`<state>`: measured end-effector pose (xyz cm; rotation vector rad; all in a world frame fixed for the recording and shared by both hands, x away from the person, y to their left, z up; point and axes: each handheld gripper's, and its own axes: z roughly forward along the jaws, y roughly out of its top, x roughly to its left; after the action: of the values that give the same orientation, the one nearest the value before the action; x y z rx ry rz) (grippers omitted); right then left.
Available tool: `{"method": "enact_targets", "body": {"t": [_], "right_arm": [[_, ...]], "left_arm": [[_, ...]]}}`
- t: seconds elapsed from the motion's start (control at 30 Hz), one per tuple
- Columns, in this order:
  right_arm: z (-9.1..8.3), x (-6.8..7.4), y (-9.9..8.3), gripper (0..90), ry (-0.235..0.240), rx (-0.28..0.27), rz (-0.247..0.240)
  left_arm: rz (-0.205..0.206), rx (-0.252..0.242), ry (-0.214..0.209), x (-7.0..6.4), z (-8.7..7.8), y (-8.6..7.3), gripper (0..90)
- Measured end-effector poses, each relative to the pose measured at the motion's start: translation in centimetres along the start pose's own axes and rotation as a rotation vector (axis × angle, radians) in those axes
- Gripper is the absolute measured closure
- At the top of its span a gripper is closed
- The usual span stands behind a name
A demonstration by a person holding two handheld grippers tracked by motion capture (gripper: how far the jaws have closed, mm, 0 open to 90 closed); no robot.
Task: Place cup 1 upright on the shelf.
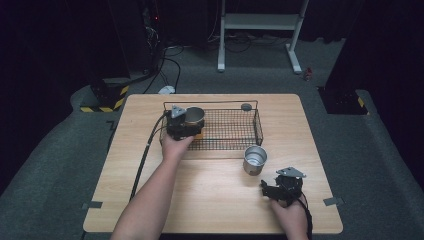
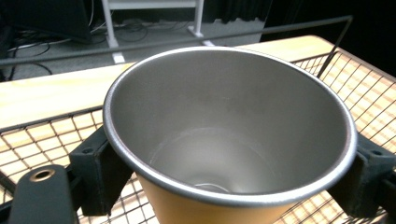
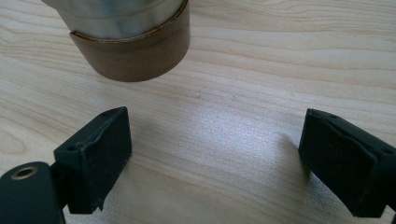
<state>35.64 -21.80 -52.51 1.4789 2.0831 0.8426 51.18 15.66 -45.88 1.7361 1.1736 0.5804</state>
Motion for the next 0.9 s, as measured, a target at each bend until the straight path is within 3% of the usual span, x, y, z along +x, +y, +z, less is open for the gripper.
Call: {"method": "enact_targets", "body": {"t": [0.9], "right_arm": [[-0.04, 0.06, -0.02, 9.9, -0.003, 0.002, 0.0]], "left_arm": [[0.012, 0.011, 0.047, 0.09, 0.82, -0.9, 14.0]]}}
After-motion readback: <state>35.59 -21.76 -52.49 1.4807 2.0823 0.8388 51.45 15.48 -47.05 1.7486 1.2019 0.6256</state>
